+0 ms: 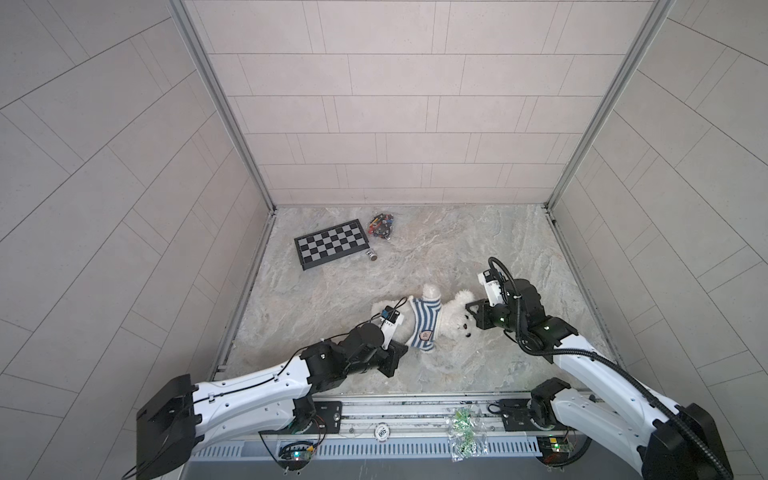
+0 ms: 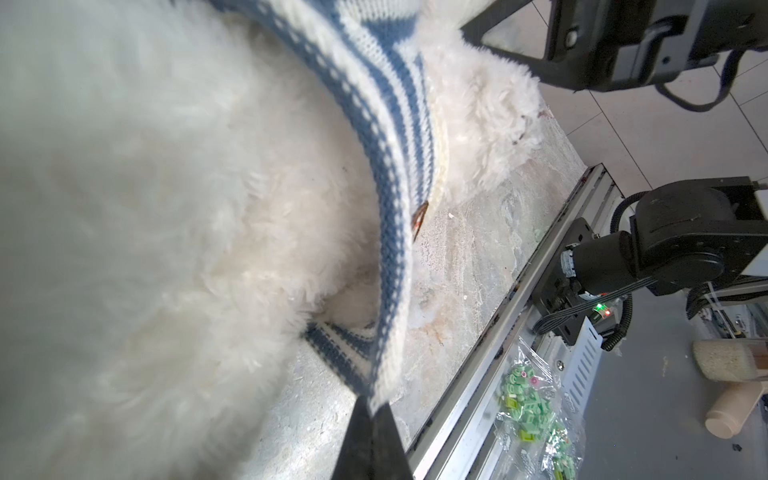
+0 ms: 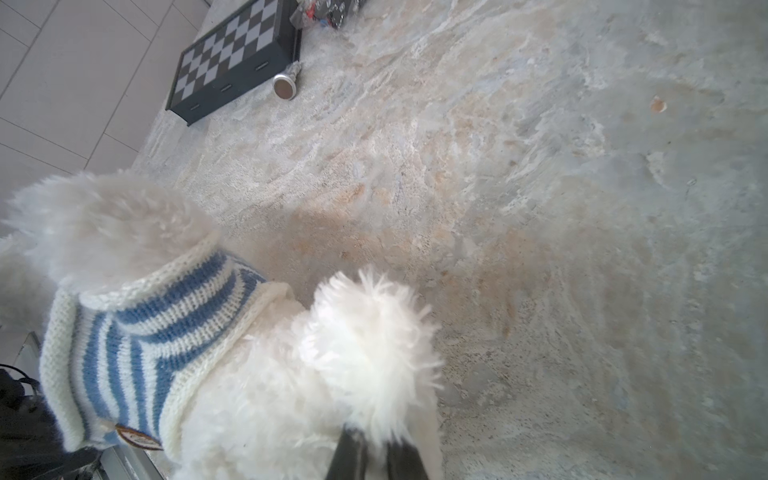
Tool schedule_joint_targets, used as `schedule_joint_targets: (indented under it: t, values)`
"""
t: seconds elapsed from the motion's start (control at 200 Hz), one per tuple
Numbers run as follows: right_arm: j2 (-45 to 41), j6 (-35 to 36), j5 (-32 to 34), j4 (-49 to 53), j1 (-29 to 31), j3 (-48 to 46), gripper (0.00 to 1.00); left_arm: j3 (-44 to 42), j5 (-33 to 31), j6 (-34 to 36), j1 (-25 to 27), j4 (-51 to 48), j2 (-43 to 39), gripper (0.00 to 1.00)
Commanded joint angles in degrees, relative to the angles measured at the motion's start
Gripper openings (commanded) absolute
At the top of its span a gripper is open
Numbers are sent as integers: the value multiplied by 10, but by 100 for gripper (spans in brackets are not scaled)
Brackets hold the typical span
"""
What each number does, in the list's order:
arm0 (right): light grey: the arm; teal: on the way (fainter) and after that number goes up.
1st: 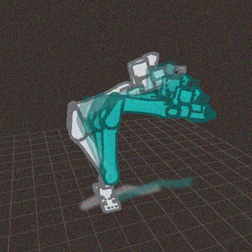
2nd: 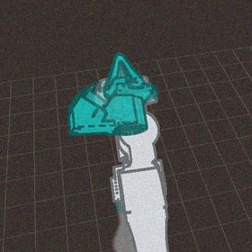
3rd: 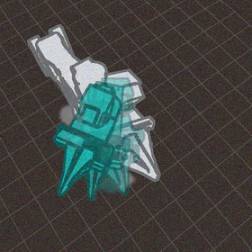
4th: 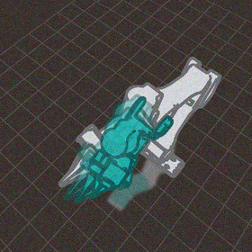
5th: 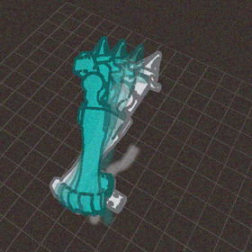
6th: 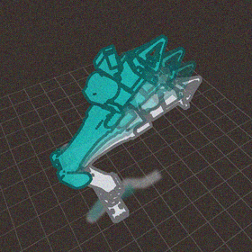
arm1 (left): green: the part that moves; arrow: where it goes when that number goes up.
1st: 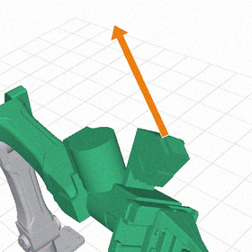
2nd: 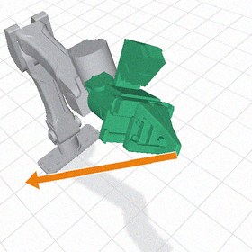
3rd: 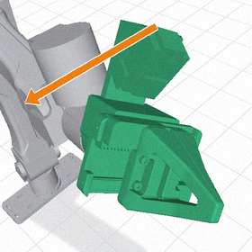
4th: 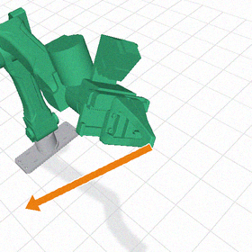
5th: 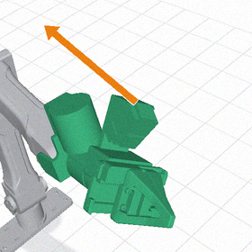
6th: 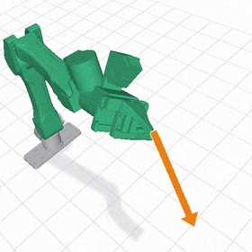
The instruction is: Dress the teddy bear
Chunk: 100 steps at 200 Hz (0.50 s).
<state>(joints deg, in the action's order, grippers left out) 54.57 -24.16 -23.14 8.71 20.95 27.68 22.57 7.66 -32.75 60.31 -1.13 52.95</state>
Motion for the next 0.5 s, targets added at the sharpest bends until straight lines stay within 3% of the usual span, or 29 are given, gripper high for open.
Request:
schedule_joint_targets:
  t: [0.0,0.25,0.37,0.496]
  values:
    - [26,8,11,-31,-3,11,1,-5,26,-2,-20,33,27,0]
    - [76,9,8,-49,-3,20,24,5,47,-17,-71,90,69,0]
    - [49,16,21,-30,-4,21,43,6,57,-22,-86,103,78,0]
    - [-5,26,47,21,-4,28,57,4,72,-26,-91,115,80,0]
